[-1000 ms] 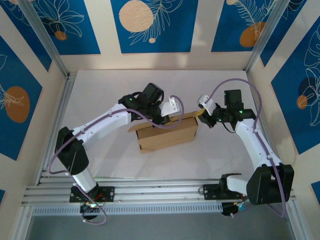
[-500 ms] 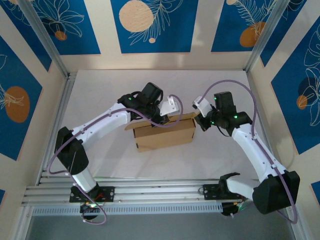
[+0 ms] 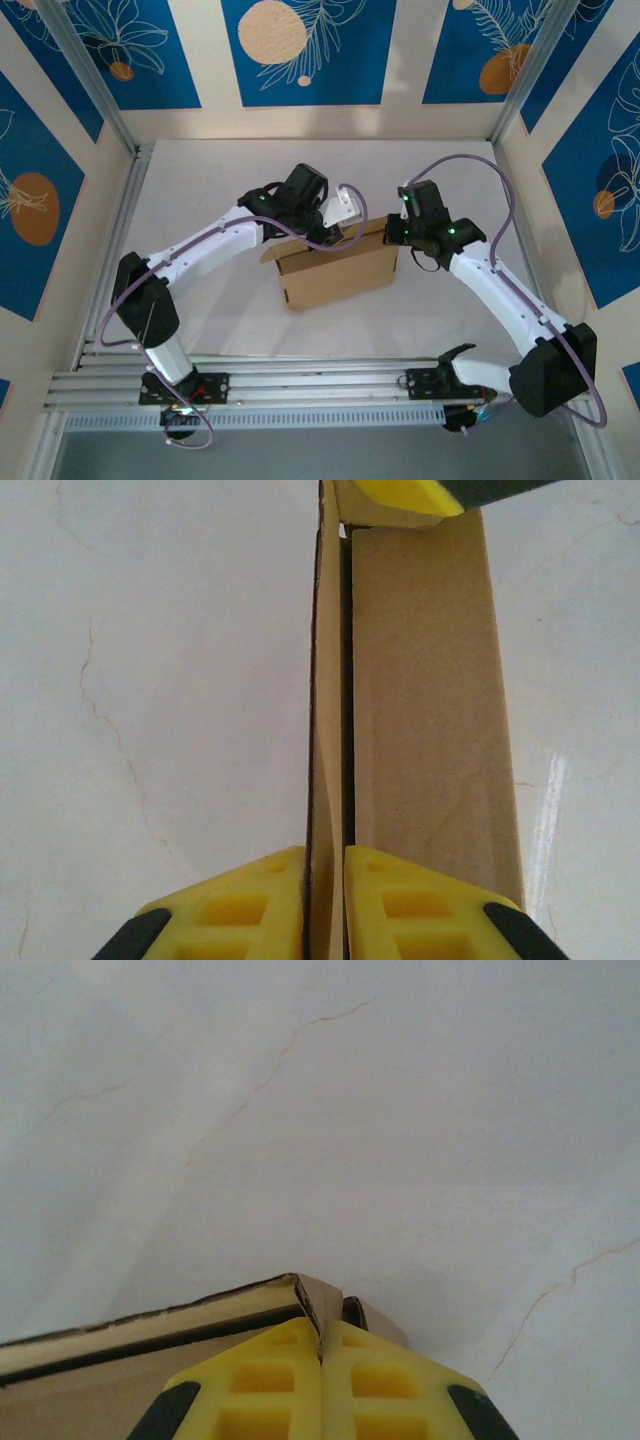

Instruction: Fold the paper box

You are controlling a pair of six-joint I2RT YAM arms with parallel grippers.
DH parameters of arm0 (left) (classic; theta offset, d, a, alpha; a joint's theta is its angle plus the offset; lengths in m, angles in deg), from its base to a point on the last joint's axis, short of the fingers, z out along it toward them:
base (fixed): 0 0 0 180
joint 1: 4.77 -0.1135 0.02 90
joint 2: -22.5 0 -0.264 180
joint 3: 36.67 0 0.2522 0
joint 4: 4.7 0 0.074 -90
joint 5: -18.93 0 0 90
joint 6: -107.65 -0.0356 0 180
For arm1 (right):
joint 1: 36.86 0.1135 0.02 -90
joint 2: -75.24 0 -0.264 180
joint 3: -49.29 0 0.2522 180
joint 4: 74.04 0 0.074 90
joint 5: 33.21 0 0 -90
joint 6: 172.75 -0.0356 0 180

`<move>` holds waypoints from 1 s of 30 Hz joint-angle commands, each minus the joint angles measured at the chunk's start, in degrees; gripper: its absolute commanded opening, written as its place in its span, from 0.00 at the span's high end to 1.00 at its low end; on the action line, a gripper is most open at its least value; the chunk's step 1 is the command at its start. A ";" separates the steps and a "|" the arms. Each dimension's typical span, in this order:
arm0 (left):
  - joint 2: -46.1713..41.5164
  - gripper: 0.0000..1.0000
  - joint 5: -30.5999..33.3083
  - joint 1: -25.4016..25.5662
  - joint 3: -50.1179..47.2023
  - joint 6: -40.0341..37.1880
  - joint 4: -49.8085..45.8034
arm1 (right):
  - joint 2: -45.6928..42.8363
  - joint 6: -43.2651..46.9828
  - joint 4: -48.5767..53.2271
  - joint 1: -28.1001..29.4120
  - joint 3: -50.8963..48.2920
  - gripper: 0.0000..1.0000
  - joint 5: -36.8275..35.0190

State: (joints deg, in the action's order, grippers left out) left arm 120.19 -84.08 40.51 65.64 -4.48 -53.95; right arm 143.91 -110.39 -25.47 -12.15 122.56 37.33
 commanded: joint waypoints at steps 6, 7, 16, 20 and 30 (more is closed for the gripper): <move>-0.35 0.82 -0.06 0.16 0.21 2.81 1.30 | -0.21 -10.02 1.21 3.43 1.52 1.00 -9.19; -0.49 0.80 0.73 0.18 0.30 2.80 1.12 | -0.60 -9.75 1.40 3.42 1.26 1.00 -10.22; -10.77 0.40 4.29 -4.03 -5.94 7.03 5.10 | -2.70 1.06 -2.51 -0.37 -0.41 1.00 -6.48; -16.22 0.35 2.19 -8.51 -12.87 5.98 9.09 | -3.68 7.38 -5.83 -2.11 -2.21 0.96 -1.81; -16.58 0.37 2.15 -11.08 -17.83 7.11 15.52 | -5.94 10.23 -6.36 -6.19 -1.89 0.41 5.51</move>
State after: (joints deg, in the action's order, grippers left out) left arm 103.82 -81.13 29.74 48.51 1.33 -41.36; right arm 139.66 -102.26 -31.20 -17.55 120.04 39.36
